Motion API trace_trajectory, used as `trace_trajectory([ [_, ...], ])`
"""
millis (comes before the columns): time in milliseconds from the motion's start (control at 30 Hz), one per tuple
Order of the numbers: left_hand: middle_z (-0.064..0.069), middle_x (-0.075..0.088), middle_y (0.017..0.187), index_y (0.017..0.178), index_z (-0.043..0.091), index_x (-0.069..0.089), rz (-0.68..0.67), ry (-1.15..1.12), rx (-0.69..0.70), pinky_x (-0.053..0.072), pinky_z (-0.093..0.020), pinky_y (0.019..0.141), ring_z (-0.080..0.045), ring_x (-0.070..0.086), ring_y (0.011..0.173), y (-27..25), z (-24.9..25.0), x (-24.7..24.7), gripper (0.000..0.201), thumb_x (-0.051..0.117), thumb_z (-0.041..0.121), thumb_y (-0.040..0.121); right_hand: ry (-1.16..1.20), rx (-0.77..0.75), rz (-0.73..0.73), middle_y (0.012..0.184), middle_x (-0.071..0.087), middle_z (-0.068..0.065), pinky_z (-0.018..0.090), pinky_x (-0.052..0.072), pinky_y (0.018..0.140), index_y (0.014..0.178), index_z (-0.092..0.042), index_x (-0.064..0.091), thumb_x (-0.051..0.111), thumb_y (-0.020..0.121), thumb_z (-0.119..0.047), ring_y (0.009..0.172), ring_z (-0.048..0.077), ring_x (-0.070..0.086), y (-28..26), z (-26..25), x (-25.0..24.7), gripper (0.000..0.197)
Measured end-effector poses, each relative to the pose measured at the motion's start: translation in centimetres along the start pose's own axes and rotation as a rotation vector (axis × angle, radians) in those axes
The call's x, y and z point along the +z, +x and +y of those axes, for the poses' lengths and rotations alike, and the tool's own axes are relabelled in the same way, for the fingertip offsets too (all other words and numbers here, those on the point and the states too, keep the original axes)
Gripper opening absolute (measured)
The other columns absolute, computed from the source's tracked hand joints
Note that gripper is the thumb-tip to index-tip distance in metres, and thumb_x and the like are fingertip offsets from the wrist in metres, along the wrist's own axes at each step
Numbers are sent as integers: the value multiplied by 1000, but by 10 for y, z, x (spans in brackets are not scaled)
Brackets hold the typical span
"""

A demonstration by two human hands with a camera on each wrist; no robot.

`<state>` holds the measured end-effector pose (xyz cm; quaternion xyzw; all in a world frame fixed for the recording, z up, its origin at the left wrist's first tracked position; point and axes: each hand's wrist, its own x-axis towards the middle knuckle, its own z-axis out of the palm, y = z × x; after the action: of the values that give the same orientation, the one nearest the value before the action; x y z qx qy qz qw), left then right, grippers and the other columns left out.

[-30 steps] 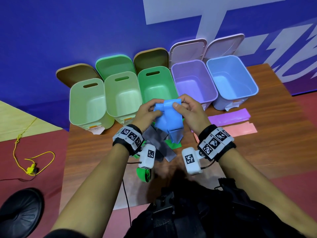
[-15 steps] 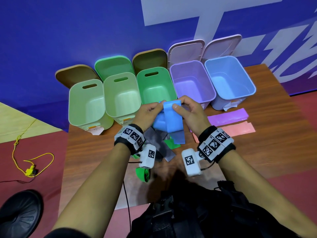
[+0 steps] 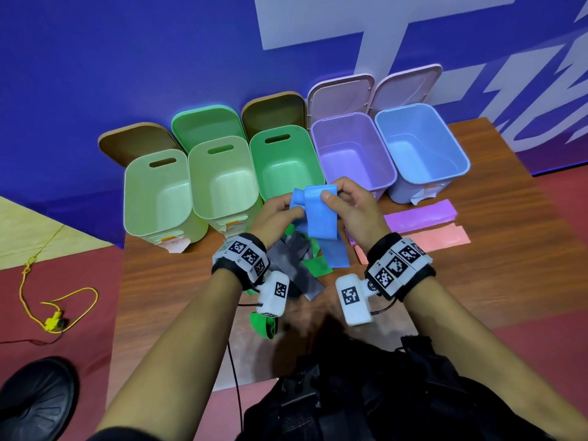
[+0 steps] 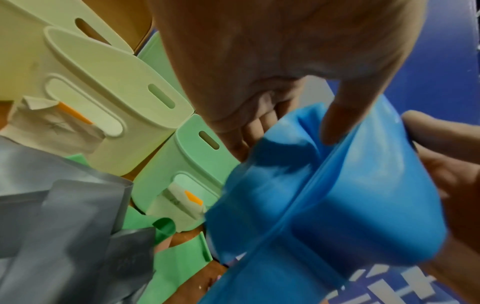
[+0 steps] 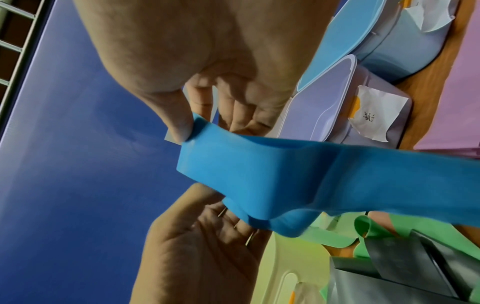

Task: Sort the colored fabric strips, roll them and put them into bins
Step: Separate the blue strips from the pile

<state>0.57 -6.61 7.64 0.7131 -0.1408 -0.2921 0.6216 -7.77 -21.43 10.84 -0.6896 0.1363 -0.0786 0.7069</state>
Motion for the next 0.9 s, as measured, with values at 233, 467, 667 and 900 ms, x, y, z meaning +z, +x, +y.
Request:
trace_trajectory([
  [233,-21,64,77,102,25,60,27,-3,44,47,-33,64,-26,61,70,3,0,-1,20,65,12,88,34,10,-9,72,42,15,29,33,58,88,2,48,59,88,-25,70,23,36,-1,-2,2,30],
  [467,-4,60,68,91,13,61,145,-10,75,48,-26,61,-13,54,60,4,-3,-2,6,63,16,96,24,2,-13,66,41,12,30,32,60,86,-2,49,62,87,-29,69,22,36,1,2,0,30],
  [667,-4,68,91,73,12,64,200,38,73,52,-44,88,-16,61,84,9,-3,-2,23,65,22,94,11,12,-10,51,48,-17,14,38,55,92,6,49,53,100,-1,52,0,43,0,6,1,11],
  [900,-10,33,61,69,7,50,281,-7,31,26,-31,56,-18,28,59,6,4,2,41,72,37,88,-15,9,-37,67,58,-8,20,39,62,86,-8,53,61,95,-14,65,7,50,0,8,3,13],
])
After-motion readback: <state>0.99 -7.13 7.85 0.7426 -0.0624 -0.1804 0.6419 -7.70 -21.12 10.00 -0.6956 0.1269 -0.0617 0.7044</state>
